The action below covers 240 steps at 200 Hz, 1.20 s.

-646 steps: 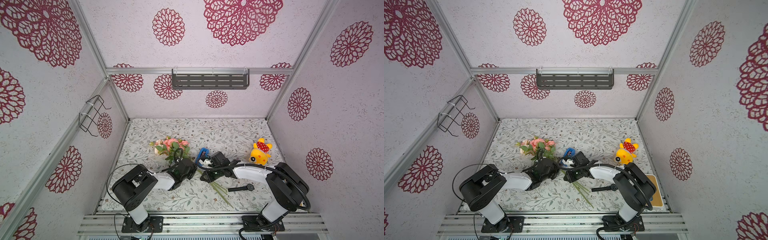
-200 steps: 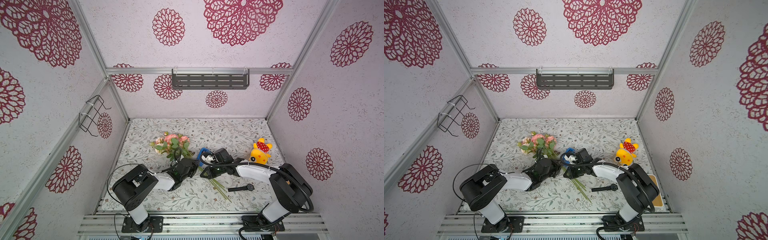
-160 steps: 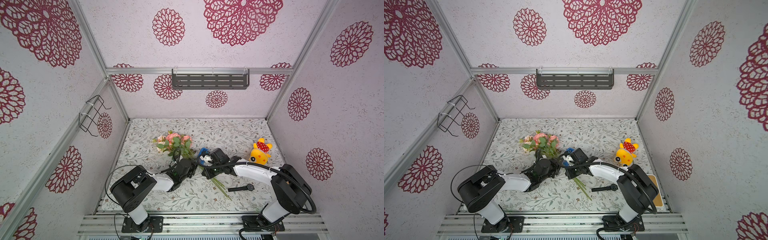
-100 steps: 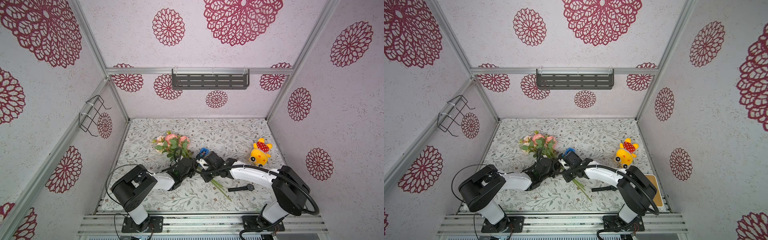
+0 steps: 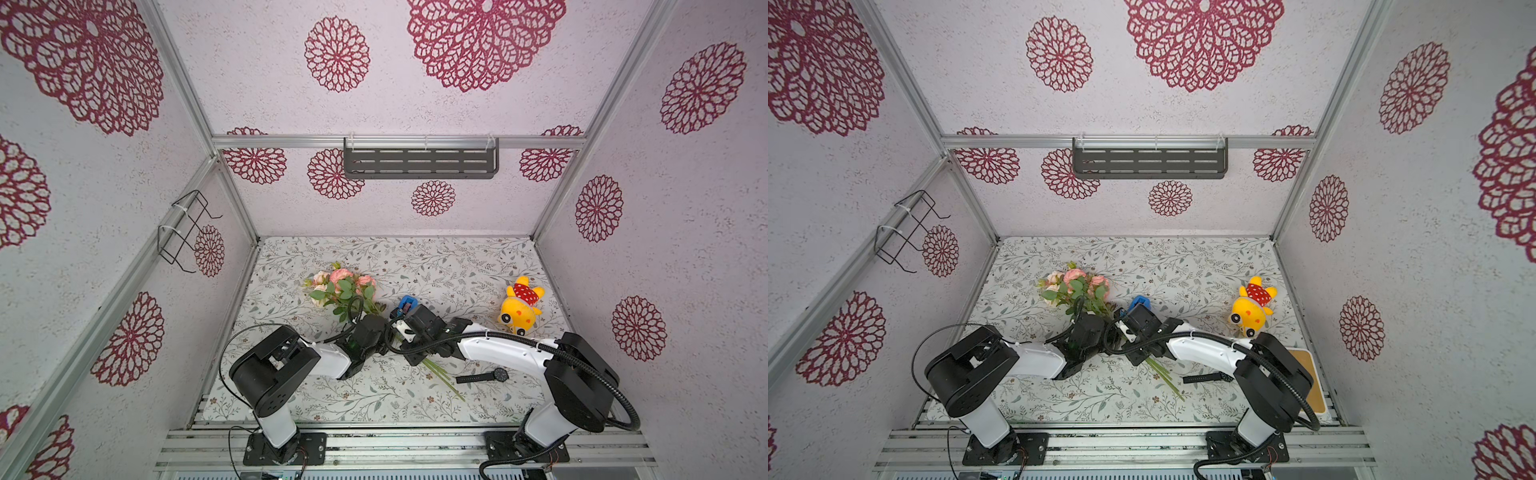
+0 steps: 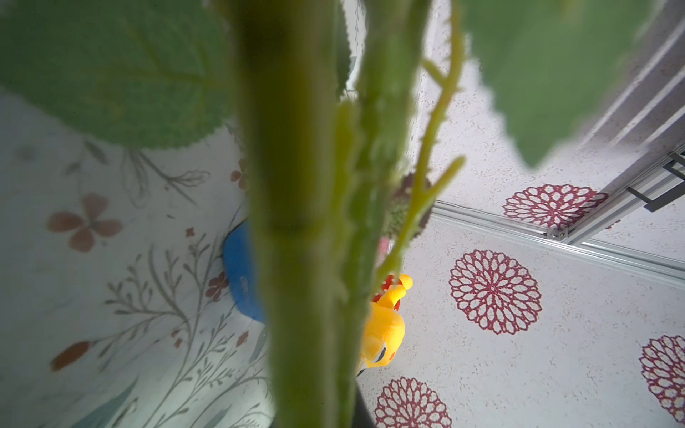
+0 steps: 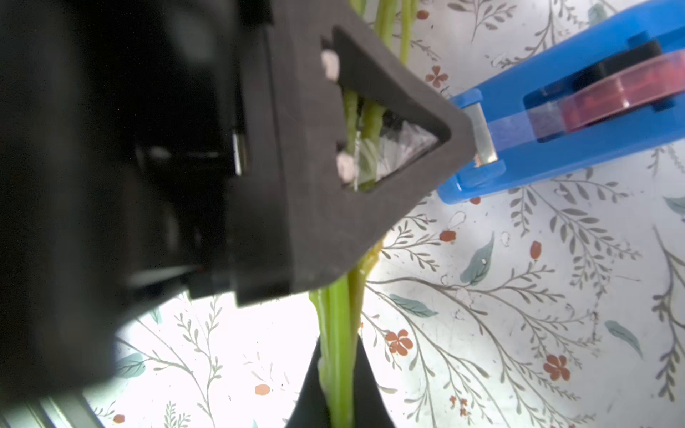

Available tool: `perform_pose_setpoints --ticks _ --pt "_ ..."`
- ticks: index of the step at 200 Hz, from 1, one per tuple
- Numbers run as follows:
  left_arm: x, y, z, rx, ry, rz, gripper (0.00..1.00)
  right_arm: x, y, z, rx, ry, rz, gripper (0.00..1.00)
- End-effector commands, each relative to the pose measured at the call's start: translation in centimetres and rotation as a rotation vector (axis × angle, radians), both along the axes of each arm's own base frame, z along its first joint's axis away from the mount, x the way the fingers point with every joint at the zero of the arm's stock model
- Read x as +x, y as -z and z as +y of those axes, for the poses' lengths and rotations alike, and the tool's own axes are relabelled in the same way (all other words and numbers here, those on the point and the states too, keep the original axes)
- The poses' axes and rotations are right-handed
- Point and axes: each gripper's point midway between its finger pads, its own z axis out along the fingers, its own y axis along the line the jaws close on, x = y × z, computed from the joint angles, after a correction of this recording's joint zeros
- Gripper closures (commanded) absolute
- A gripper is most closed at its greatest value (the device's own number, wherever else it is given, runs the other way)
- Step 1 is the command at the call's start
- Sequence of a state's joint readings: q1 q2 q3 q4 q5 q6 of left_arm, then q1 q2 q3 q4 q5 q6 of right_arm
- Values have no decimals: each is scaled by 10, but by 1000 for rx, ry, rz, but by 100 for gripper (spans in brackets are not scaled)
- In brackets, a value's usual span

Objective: Wrap bouquets with tape
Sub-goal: Wrap the tape around the bouquet.

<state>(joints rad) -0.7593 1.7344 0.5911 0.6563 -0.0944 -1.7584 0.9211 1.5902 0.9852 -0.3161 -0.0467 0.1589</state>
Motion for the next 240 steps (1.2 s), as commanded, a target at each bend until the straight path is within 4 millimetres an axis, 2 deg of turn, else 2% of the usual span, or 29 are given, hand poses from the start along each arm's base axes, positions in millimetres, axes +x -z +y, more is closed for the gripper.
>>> perform_pose_setpoints --ticks 1,11,25,39,77,89,97,115,128,139,154,187,199,240 --pt "2 1 -1 6 6 -5 100 0 -26 8 100 -8 -17 82" --pt "3 -2 0 1 2 -15 100 0 -25 6 146 24 27 63" --pt "4 -6 1 0 -3 -34 100 2 -26 1 235 79 104 46" --pt "5 -10 1 -2 -6 -51 100 -1 -24 -1 334 117 205 42" --pt "8 -21 -3 -17 3 -95 100 -8 -12 -1 465 165 391 42" --pt "10 -23 -4 -26 -1 -107 100 -7 -7 -3 488 188 437 45" --pt "10 -24 -5 -32 0 -114 100 -5 -5 -5 500 204 460 52" --pt "10 -27 -5 -44 -1 -130 100 -1 -4 -7 508 214 472 85" --pt "10 -27 -6 -42 4 -132 100 4 -5 -7 492 209 447 100" --pt "9 -26 -5 -37 6 -125 100 8 -5 -9 447 203 405 100" --pt "6 -25 -2 -23 3 -122 75 12 -4 -14 314 182 297 100" --pt "1 -21 14 23 -29 -93 43 16 -9 -20 107 144 96 100" --pt "-1 -19 19 42 -37 -71 38 16 -12 -19 84 137 61 100" --pt "0 -14 41 79 -81 -35 33 8 -15 -12 35 83 9 100"
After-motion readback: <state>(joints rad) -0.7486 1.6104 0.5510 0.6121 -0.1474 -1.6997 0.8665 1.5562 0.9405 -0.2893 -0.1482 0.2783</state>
